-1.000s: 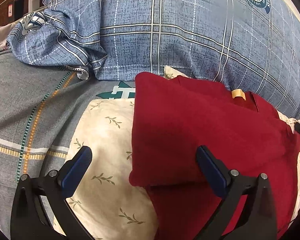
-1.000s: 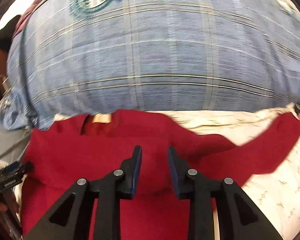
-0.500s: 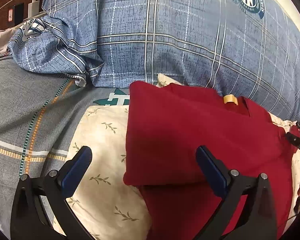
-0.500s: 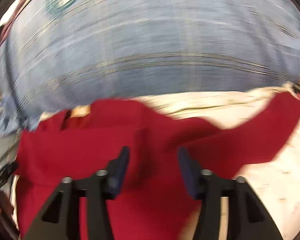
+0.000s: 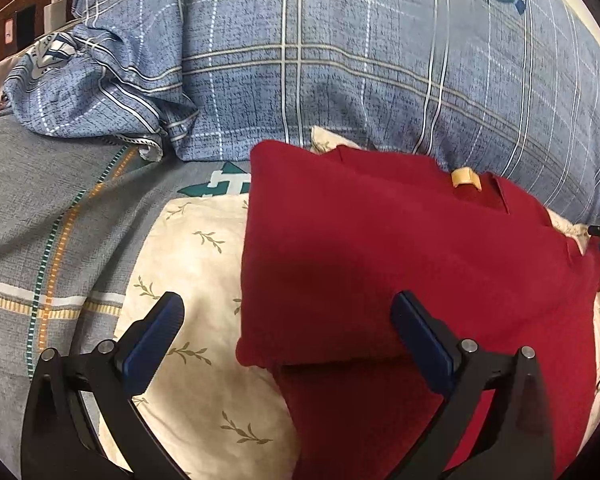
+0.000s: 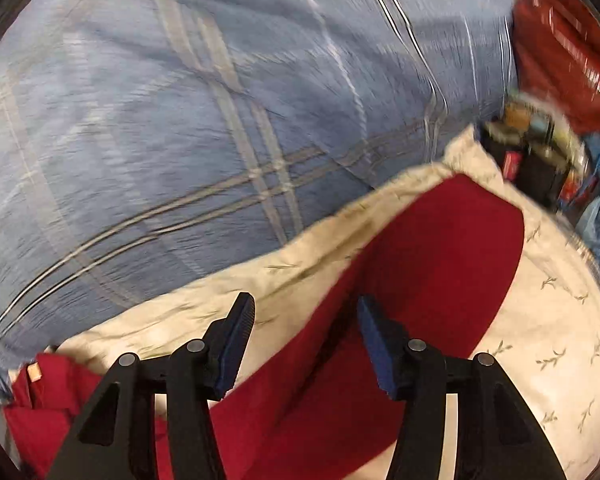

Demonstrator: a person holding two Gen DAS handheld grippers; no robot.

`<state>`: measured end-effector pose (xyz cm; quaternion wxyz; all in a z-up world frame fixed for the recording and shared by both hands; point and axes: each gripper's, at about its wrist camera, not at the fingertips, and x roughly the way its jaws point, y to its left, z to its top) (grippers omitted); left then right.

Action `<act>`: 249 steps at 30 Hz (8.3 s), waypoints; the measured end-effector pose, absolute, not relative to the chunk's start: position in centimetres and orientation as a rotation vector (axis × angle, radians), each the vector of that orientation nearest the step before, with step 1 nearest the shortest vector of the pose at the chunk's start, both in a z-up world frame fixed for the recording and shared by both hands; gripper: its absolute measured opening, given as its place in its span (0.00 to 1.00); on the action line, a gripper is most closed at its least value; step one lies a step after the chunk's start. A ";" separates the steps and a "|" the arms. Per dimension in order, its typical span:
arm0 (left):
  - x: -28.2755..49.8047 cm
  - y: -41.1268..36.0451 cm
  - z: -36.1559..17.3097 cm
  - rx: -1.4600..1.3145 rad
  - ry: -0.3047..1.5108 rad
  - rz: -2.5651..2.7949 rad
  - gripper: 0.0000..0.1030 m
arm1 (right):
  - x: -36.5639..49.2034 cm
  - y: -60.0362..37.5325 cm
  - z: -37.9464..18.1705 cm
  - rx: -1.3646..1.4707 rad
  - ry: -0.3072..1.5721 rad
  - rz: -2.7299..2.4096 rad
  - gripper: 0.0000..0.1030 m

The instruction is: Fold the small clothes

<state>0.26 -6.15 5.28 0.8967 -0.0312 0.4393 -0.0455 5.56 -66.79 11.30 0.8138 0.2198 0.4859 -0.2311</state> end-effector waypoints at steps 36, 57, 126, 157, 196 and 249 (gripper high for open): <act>-0.4 -2.5 8.7 -0.304 0.801 -0.122 1.00 | -1.5 -36.1 17.6 0.232 0.964 0.424 0.58; 11.9 -13.4 7.9 -0.013 1.036 -0.269 0.09 | -5.9 -47.1 16.7 0.394 0.928 0.220 0.61; 2.4 -8.1 6.6 -0.041 0.932 -0.190 0.43 | -5.3 -47.6 15.0 0.149 1.020 -0.051 0.36; 1.7 -8.3 7.1 -0.001 0.920 -0.177 0.54 | -2.7 -45.7 13.1 0.108 1.026 -0.026 0.50; -3.8 -5.8 9.7 -0.128 0.961 -0.164 0.72 | -7.1 -42.4 15.4 0.174 0.990 0.055 0.62; -4.4 -7.9 10.0 -0.026 0.931 -0.197 0.72 | -9.6 -45.1 13.6 0.255 1.049 0.014 0.47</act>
